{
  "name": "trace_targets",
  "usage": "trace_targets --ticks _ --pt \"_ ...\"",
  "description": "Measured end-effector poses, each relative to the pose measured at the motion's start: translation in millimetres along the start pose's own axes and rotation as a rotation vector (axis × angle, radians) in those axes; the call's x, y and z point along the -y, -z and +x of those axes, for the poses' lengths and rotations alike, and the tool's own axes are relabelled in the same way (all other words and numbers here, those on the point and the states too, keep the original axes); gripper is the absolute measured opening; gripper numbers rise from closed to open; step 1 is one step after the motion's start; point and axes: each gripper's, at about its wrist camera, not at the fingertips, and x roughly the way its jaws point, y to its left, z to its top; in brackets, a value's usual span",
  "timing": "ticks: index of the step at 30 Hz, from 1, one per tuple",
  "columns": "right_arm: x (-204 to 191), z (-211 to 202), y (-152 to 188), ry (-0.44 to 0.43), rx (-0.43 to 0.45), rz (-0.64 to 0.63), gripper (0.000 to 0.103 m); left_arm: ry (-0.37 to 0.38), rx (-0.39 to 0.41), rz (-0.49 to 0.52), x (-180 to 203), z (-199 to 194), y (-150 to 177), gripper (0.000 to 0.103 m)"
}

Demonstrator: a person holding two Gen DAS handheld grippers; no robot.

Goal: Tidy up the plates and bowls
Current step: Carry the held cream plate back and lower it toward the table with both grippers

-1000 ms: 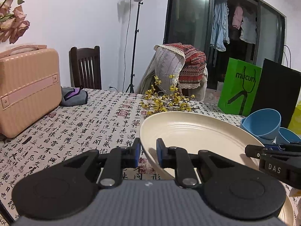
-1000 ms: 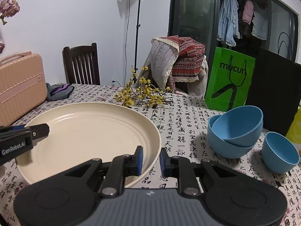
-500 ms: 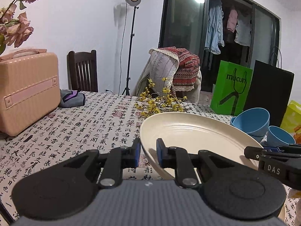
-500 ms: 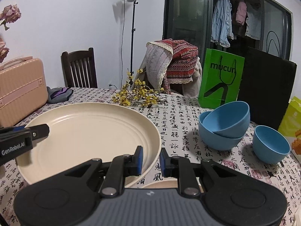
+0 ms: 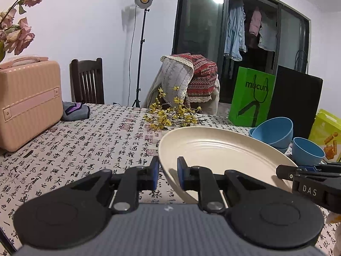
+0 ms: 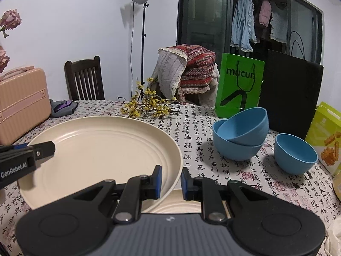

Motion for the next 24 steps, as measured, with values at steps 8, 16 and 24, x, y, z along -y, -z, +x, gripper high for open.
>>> trace_targets --ticks 8,16,24 --pt "8 -9 8 0.016 0.001 0.006 0.018 0.013 -0.003 0.01 9 -6 7 0.018" --pt "18 -16 17 0.025 0.0 0.021 0.018 0.025 -0.004 0.021 20 -11 12 0.018" --pt "30 -23 27 0.038 0.0 0.039 0.018 0.042 -0.008 0.037 31 -13 19 0.018"
